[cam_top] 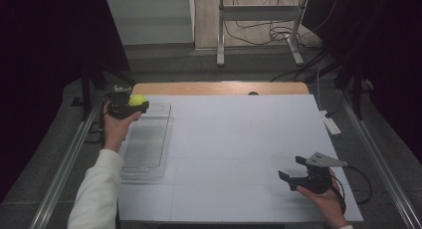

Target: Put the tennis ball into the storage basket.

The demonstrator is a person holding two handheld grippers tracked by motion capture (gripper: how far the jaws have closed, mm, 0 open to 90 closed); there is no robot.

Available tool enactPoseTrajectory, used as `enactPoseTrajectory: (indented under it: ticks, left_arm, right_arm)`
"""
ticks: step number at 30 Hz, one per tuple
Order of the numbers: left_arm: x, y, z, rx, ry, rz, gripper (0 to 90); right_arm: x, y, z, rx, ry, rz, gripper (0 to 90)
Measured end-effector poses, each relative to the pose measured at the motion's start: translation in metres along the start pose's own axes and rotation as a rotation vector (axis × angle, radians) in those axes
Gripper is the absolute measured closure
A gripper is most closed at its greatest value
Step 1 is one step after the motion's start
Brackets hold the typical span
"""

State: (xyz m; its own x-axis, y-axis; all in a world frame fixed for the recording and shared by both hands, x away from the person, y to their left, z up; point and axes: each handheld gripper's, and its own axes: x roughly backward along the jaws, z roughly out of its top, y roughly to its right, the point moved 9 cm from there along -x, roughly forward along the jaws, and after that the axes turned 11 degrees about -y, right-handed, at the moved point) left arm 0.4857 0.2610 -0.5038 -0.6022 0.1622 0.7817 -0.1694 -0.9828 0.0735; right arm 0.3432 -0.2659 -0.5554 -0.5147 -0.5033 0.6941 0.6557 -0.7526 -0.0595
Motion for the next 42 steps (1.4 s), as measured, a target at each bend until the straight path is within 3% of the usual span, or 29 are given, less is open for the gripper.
enactPoseTrajectory:
  ticks: [42]
  left_arm:
    - [-0.029, -0.011, -0.01, 0.013, -0.105, 0.042, 26.8]
  right_arm:
    - [-0.002, 0.001, -0.001, -0.002, -0.007, -0.001, 10.9]
